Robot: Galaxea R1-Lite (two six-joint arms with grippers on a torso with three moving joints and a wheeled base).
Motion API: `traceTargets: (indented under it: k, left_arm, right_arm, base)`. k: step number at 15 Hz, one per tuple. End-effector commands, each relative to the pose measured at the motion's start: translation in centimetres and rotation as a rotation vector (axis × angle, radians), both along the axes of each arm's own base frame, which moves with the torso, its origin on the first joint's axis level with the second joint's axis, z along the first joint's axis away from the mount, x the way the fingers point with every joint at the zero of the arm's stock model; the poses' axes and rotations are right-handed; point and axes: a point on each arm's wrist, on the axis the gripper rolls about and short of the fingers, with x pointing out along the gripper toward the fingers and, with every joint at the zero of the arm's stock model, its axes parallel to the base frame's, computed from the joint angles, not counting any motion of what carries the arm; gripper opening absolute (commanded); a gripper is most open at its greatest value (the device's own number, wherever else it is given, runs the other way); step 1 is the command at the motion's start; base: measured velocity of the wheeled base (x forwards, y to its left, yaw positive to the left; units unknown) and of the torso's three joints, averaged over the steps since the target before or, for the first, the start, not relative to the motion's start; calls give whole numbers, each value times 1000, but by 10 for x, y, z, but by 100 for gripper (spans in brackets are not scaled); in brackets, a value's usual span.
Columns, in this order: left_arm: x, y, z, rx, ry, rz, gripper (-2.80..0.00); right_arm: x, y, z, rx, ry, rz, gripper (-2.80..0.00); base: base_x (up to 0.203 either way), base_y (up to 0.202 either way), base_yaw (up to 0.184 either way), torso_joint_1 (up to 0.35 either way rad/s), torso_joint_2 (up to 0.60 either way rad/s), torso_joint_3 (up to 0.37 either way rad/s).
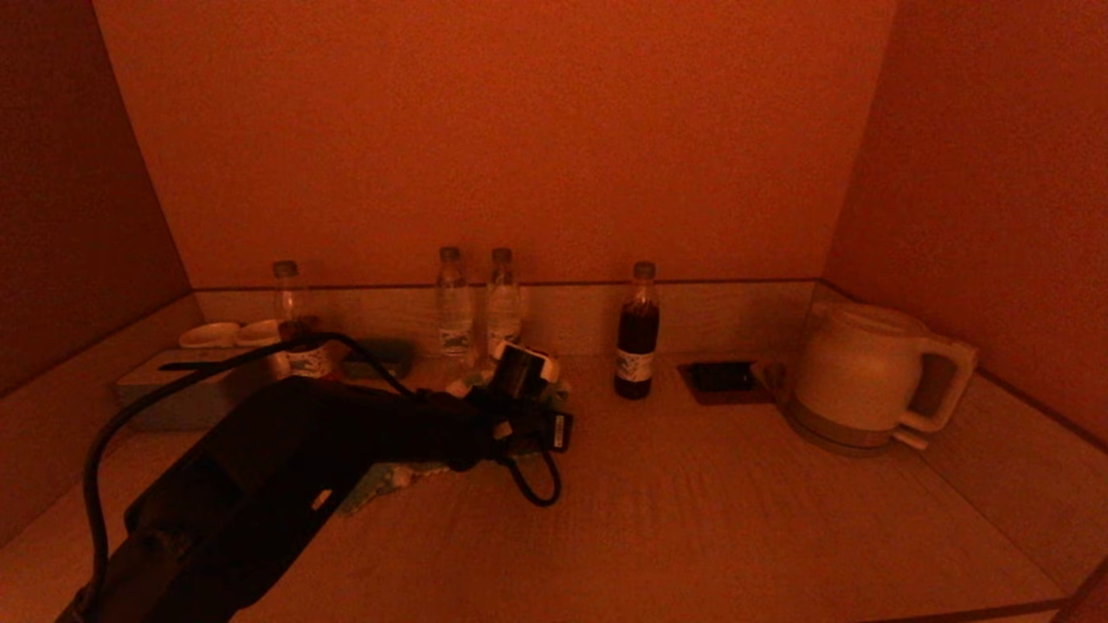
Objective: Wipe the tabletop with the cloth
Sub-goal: Sweep the stains on the table
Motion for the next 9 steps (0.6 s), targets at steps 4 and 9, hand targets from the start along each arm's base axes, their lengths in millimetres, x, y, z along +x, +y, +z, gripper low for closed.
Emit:
traceTargets:
  k: [4, 9]
  left_arm:
    - [-45, -50, 13, -35, -10, -147, -280]
    - [-61, -67, 15, -60, -19, -246, -280]
  right_arm:
    - [0, 0, 0, 0, 0, 0, -280]
    - [0, 0, 0, 0, 0, -1, -280]
  base:
    - [0, 0, 0, 0, 0, 0]
    - [0, 0, 0, 0, 0, 0]
